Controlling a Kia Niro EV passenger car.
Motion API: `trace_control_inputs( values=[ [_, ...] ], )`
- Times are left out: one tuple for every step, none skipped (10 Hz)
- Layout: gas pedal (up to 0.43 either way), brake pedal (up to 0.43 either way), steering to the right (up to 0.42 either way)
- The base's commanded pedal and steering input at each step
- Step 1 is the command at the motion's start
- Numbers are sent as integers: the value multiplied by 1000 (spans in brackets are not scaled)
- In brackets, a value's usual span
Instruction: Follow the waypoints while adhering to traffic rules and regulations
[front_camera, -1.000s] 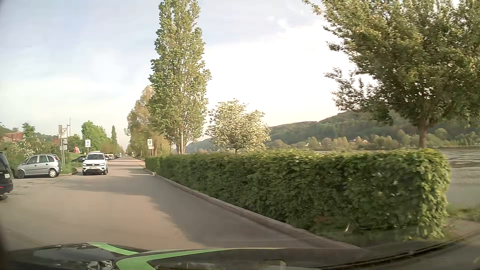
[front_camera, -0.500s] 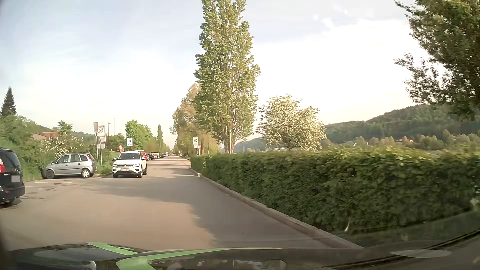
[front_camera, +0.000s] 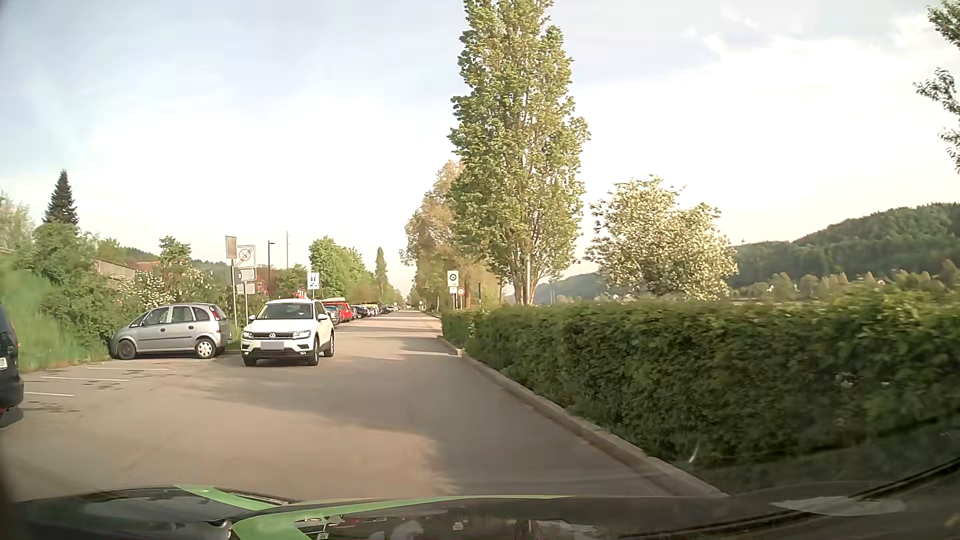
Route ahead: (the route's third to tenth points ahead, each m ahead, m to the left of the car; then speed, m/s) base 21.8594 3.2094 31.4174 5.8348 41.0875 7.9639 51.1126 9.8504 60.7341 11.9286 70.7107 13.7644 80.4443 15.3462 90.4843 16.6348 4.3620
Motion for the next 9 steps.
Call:
trace_control_inputs(
  values=[
    [157, 0, -159],
    [157, 0, -150],
    [157, 0, -137],
    [150, 0, -123],
    [150, 0, -112],
    [150, 0, -107],
    [150, 0, -107],
    [150, 0, -106],
    [150, 0, -103]
  ],
)
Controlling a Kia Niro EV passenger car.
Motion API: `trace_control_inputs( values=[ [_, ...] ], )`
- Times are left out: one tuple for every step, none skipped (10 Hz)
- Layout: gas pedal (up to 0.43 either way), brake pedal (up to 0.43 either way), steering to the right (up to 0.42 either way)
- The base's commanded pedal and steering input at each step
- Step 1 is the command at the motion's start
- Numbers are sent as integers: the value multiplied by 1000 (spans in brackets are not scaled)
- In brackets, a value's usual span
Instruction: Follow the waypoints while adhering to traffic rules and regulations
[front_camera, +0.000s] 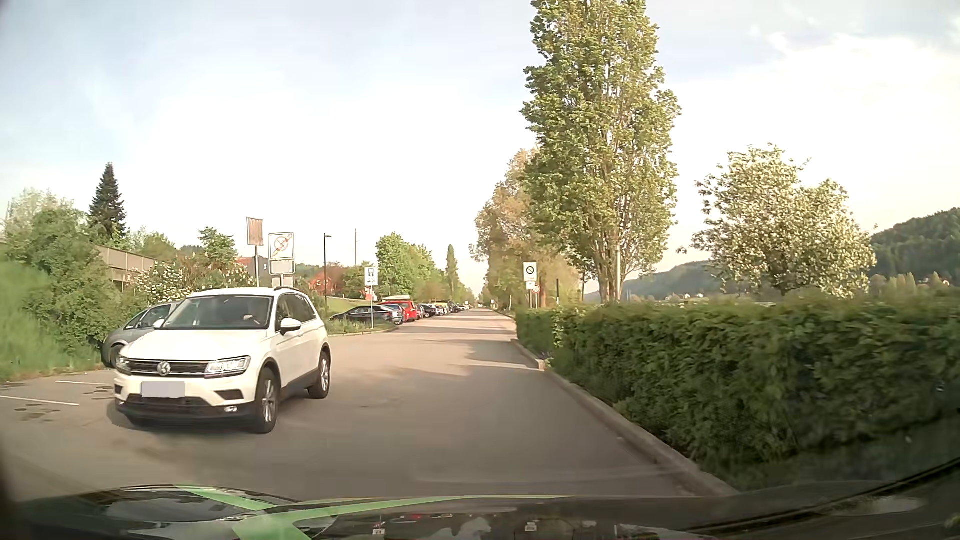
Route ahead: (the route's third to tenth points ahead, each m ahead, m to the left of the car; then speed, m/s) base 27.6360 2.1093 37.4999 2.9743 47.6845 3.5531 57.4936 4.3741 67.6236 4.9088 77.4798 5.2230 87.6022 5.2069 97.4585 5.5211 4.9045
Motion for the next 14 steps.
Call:
trace_control_inputs(
  values=[
    [150, 0, -97],
    [150, 0, -91],
    [150, 0, -80],
    [150, 0, -68],
    [150, 0, -58],
    [150, 0, -52],
    [150, 0, -48],
    [150, 0, -43],
    [150, 0, -33],
    [130, 0, -24],
    [130, 0, -20],
    [130, 0, -11],
    [130, 0, -3],
    [130, 0, 1]
  ],
)
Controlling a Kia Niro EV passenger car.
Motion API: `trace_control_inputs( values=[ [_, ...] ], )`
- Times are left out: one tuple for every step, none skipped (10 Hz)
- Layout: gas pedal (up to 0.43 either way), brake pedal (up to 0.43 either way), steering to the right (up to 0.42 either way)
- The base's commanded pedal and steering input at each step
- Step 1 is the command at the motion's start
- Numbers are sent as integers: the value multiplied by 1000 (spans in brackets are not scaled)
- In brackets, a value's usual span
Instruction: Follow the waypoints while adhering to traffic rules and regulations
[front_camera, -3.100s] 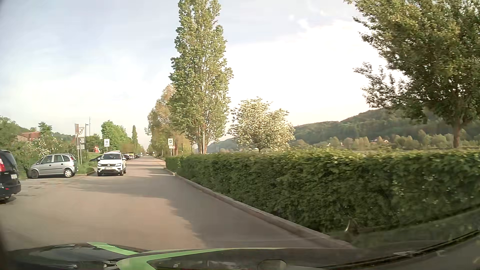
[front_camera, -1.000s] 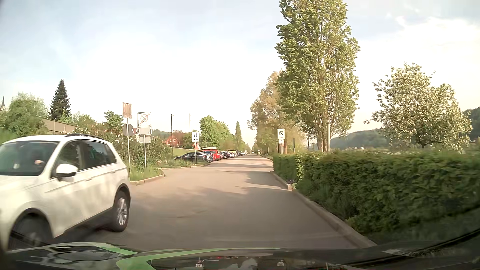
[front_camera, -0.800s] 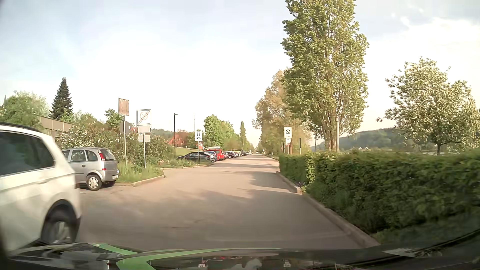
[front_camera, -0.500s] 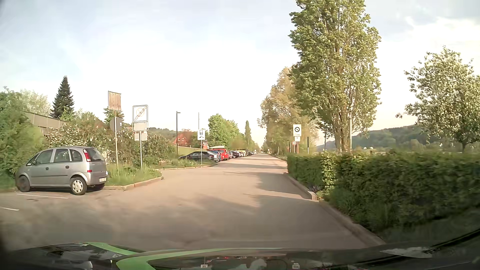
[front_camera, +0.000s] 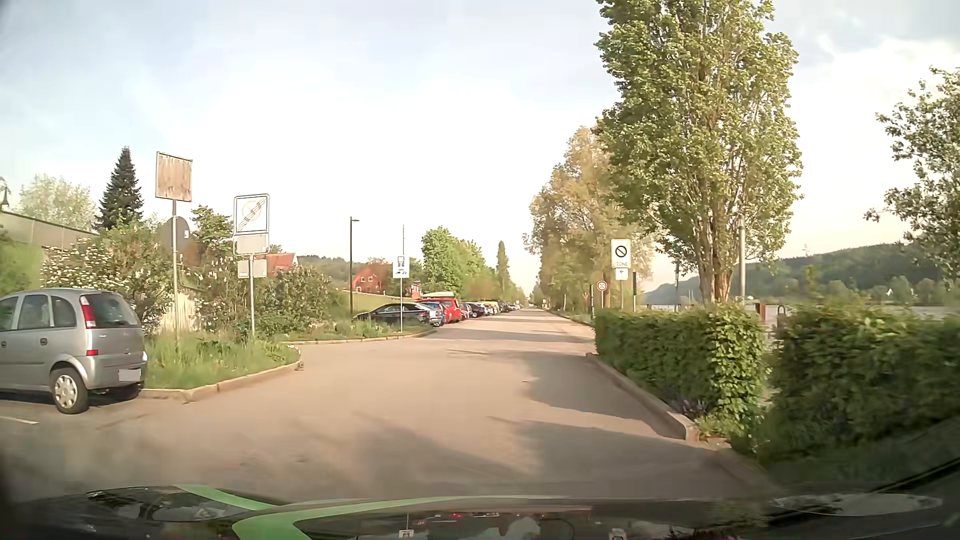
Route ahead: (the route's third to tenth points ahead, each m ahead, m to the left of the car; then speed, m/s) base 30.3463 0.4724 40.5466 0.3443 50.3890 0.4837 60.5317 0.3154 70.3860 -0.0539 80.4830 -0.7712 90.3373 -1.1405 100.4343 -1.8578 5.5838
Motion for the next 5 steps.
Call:
trace_control_inputs(
  values=[
    [130, 0, 3],
    [130, 0, 4],
    [130, 0, 4],
    [130, 0, 4],
    [130, 0, 4]
  ],
)
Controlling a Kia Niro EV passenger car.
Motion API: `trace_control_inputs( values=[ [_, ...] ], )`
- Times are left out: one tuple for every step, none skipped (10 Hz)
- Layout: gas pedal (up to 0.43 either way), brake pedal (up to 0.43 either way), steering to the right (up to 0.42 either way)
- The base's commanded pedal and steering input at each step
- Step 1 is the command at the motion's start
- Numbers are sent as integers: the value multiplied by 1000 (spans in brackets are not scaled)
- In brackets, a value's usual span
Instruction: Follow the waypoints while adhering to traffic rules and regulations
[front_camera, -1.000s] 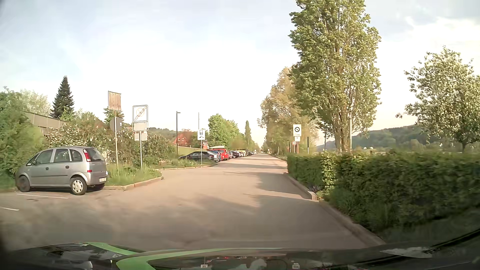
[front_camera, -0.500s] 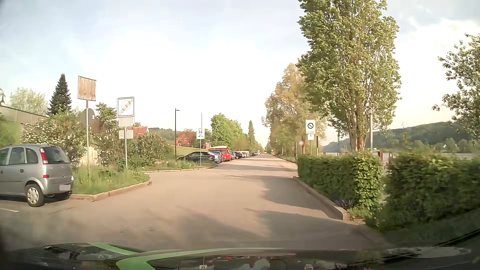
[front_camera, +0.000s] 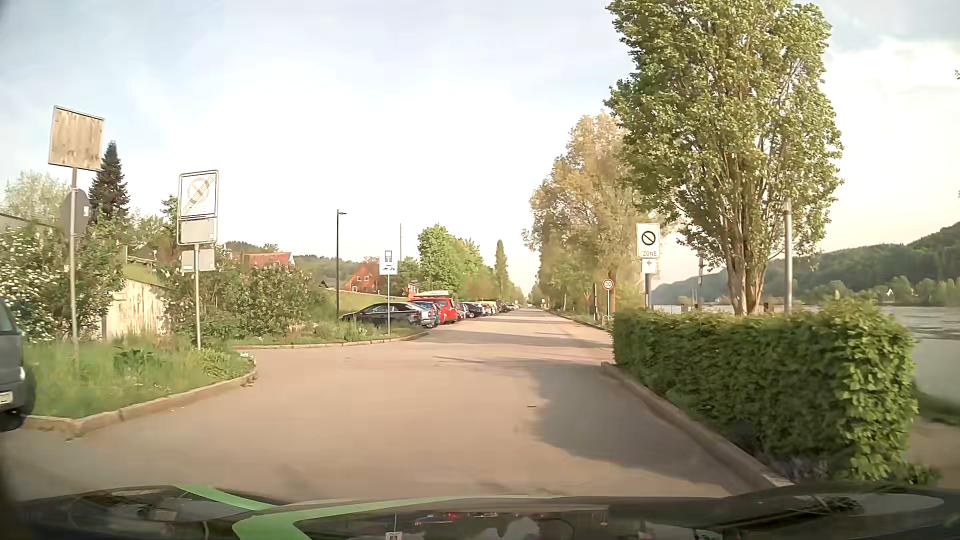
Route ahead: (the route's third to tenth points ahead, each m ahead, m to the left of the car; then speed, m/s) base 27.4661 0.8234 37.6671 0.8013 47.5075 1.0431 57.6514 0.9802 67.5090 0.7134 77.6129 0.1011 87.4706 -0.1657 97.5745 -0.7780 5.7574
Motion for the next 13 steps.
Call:
trace_control_inputs(
  values=[
    [130, 0, 6],
    [130, 0, 12],
    [130, 0, 13],
    [130, 0, 12],
    [130, 0, 11],
    [138, 0, 10],
    [138, 0, 9],
    [138, 0, 9],
    [130, 0, 9],
    [130, 0, 9],
    [130, 0, 9],
    [130, 0, 9],
    [130, 0, 10]
  ],
)
